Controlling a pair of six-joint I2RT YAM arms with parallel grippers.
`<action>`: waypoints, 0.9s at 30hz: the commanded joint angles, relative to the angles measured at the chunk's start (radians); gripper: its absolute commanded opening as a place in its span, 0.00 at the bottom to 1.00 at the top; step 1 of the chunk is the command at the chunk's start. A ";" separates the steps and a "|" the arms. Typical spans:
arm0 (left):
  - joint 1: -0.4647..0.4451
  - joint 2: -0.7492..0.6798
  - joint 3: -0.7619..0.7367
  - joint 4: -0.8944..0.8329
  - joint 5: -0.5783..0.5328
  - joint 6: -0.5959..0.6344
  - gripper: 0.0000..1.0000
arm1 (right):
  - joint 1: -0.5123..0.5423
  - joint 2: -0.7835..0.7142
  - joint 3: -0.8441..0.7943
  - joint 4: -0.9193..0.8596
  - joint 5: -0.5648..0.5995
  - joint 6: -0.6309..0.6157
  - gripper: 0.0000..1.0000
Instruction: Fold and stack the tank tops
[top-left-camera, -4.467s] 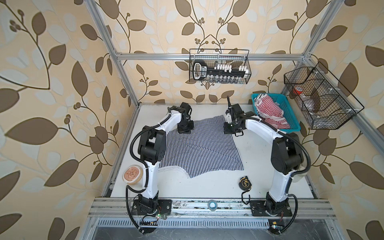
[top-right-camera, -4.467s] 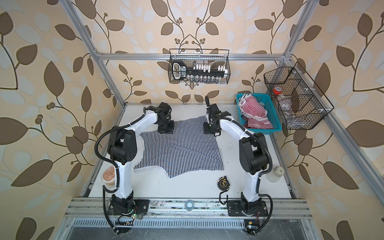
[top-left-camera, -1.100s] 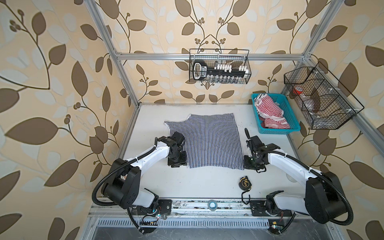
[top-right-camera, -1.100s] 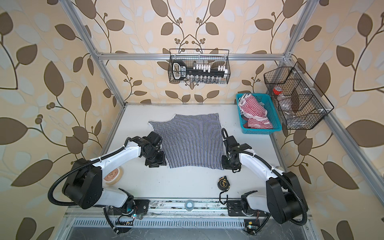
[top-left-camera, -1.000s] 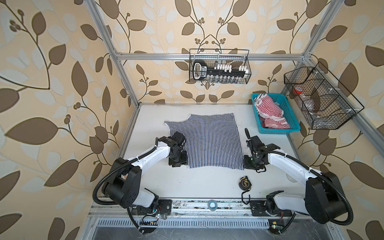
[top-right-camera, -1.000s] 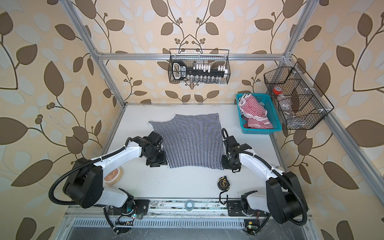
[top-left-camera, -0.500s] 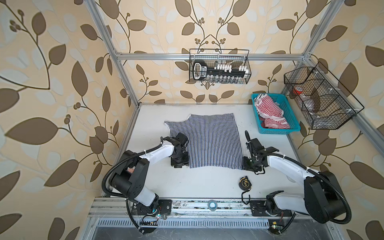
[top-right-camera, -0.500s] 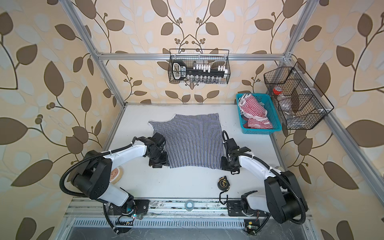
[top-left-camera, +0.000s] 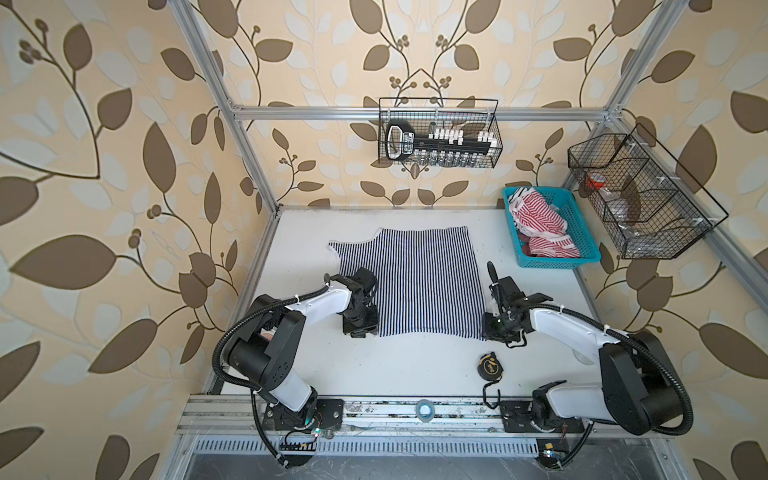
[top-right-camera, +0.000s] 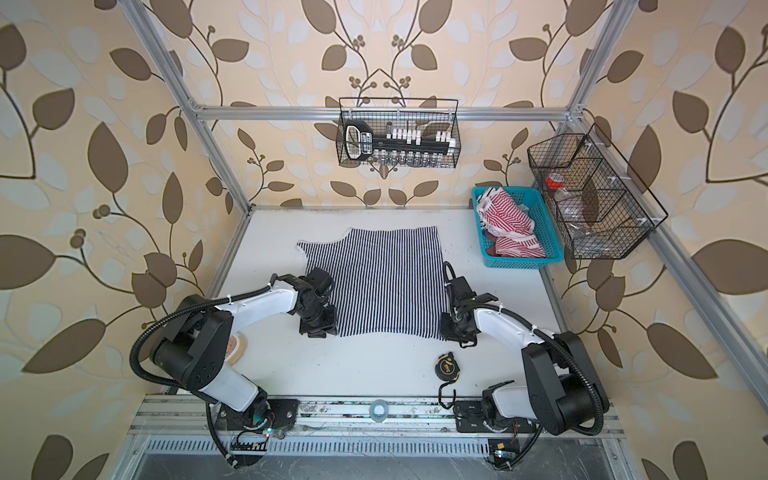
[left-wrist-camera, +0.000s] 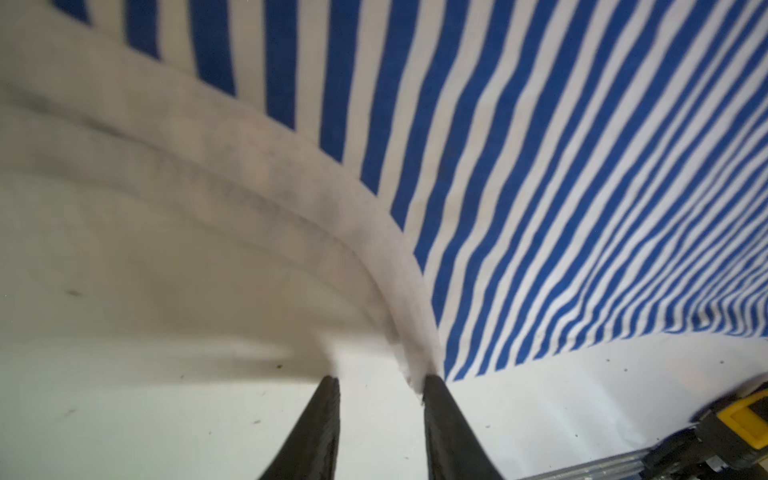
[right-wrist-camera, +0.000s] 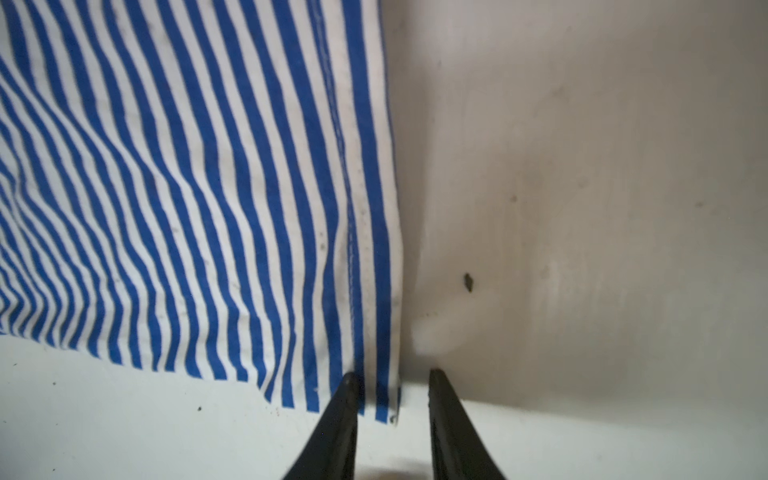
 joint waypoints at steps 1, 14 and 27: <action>-0.011 0.013 -0.015 -0.003 0.008 -0.014 0.35 | 0.012 0.014 -0.032 -0.005 -0.005 0.008 0.30; -0.018 0.035 -0.022 0.014 0.007 -0.034 0.34 | 0.019 0.010 -0.046 -0.014 0.012 0.016 0.24; -0.030 -0.090 -0.020 0.043 0.035 -0.099 0.37 | 0.019 -0.009 -0.054 -0.025 0.014 0.015 0.21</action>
